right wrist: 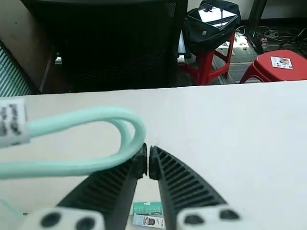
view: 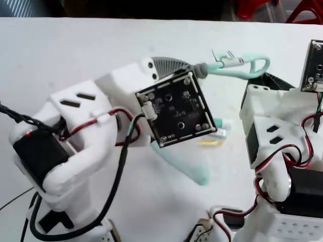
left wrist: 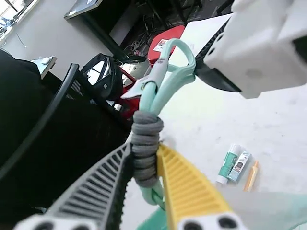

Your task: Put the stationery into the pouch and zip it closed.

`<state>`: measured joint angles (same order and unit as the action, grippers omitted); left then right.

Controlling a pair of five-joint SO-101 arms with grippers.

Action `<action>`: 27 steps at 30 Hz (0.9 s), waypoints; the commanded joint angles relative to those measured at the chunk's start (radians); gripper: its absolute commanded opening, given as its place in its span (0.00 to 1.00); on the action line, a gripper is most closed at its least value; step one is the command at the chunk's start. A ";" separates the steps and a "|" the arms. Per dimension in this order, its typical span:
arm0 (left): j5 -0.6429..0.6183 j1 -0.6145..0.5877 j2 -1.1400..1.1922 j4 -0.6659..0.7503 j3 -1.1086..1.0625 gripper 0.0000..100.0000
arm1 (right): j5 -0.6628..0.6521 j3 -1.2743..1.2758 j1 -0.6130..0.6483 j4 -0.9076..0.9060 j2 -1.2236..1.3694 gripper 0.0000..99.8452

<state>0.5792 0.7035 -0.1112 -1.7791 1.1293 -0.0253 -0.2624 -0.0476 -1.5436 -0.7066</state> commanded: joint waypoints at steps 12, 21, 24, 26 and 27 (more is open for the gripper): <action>-0.008 -0.102 -0.028 0.094 0.002 0.02 | -0.078 -0.003 0.211 -0.156 -0.051 0.02; -0.186 -0.211 -0.027 0.265 0.000 0.02 | -0.166 0.028 0.516 -0.168 -0.223 0.02; -0.195 -0.216 -0.027 0.270 0.000 0.02 | -0.166 0.103 0.519 -0.139 -0.225 0.02; -0.195 -0.213 -0.027 0.270 0.000 0.02 | -0.166 0.169 0.499 -0.097 -0.232 0.02; -0.195 -0.213 -0.027 0.270 0.000 0.02 | -0.166 0.193 0.486 -0.082 -0.232 0.02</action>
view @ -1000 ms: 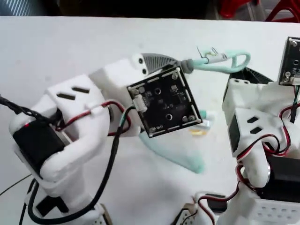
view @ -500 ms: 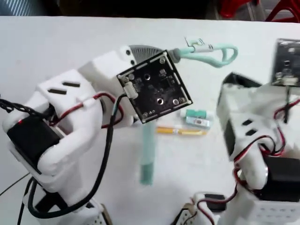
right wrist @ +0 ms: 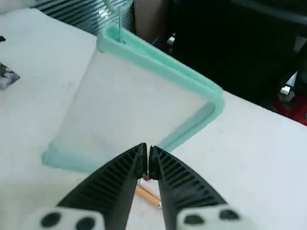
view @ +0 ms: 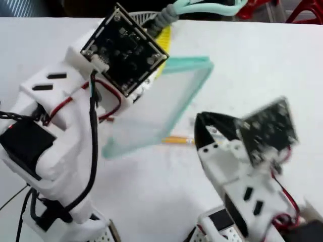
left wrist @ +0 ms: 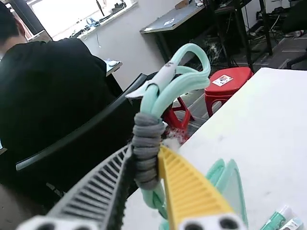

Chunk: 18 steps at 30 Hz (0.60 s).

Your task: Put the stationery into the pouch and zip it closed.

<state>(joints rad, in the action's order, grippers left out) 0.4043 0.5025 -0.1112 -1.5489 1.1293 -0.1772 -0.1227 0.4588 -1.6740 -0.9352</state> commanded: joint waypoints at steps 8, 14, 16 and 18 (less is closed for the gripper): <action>-0.014 -0.007 -0.027 -0.031 0.000 0.02 | -0.092 0.089 -0.148 0.093 -0.005 0.28; -0.003 -0.007 -0.027 -0.110 0.000 0.02 | -0.480 0.092 -0.147 0.117 0.004 0.27; 0.032 0.002 -0.028 -0.163 0.000 0.02 | -0.578 0.095 -0.081 0.113 0.004 0.27; 0.054 0.030 -0.027 -0.224 -0.002 0.02 | -0.634 0.121 -0.025 0.107 0.005 0.27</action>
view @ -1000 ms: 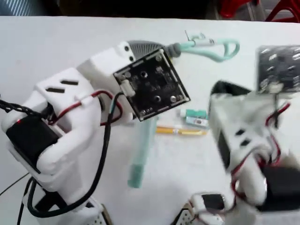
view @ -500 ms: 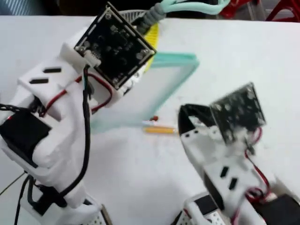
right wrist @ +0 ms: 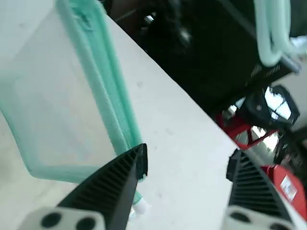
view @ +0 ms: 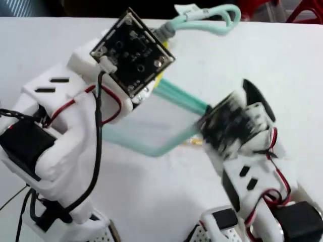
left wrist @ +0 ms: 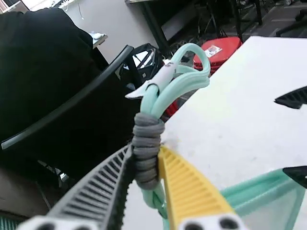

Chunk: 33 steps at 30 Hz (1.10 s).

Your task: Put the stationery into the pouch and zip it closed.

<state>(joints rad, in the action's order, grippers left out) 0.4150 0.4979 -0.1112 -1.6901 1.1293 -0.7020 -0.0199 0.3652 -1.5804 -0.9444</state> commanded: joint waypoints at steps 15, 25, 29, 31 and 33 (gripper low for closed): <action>0.034 0.039 -0.038 -0.089 -0.262 0.02 | -0.180 0.160 0.145 -0.128 -0.059 0.27; 0.038 0.039 -0.038 -0.092 -0.264 0.02 | -0.127 0.275 0.139 0.004 -0.062 0.27; 0.040 0.039 -0.038 -0.094 -0.264 0.02 | -0.124 0.278 0.143 0.022 -0.131 0.27; 0.040 0.039 -0.038 -0.094 -0.267 0.02 | -0.124 0.321 0.154 0.019 -0.160 0.27; 0.040 0.041 -0.038 -0.092 -0.269 0.02 | -0.132 0.396 0.177 0.047 -0.173 0.27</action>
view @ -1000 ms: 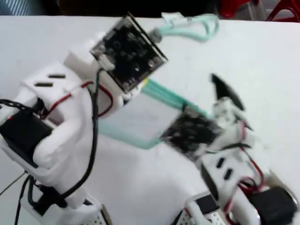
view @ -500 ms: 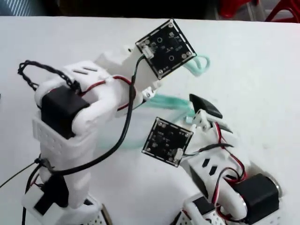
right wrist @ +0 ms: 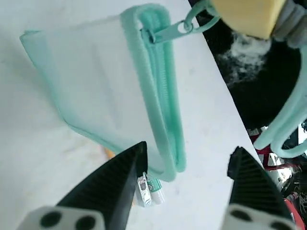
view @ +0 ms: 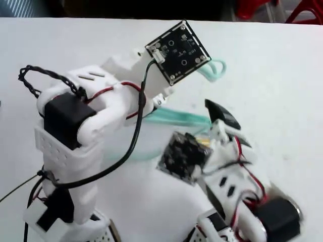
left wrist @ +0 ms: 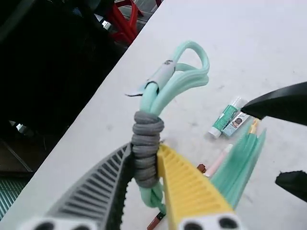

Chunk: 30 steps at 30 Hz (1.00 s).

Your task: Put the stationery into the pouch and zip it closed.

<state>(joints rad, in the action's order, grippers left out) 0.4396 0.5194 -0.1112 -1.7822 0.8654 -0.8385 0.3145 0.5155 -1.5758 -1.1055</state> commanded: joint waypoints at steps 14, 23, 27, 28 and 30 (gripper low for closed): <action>0.017 0.021 -0.027 0.000 -0.009 0.02 | -0.080 0.233 0.018 0.249 0.122 0.31; 0.017 0.019 -0.028 0.005 -0.032 0.05 | -0.071 0.226 0.016 0.266 0.165 0.04; 0.009 0.005 -0.036 0.003 -0.084 0.23 | -0.032 0.226 0.010 0.278 0.157 0.02; 0.009 -0.002 -0.036 0.005 -0.084 0.28 | -0.018 0.226 -0.008 0.288 0.160 0.02; 0.009 -0.021 -0.036 0.005 -0.084 0.32 | -0.002 0.226 -0.050 0.311 0.162 0.02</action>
<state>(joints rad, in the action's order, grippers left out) 0.4411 0.5163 -0.1128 -1.7776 0.7871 -0.8800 0.5539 0.5171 -1.3149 -0.9551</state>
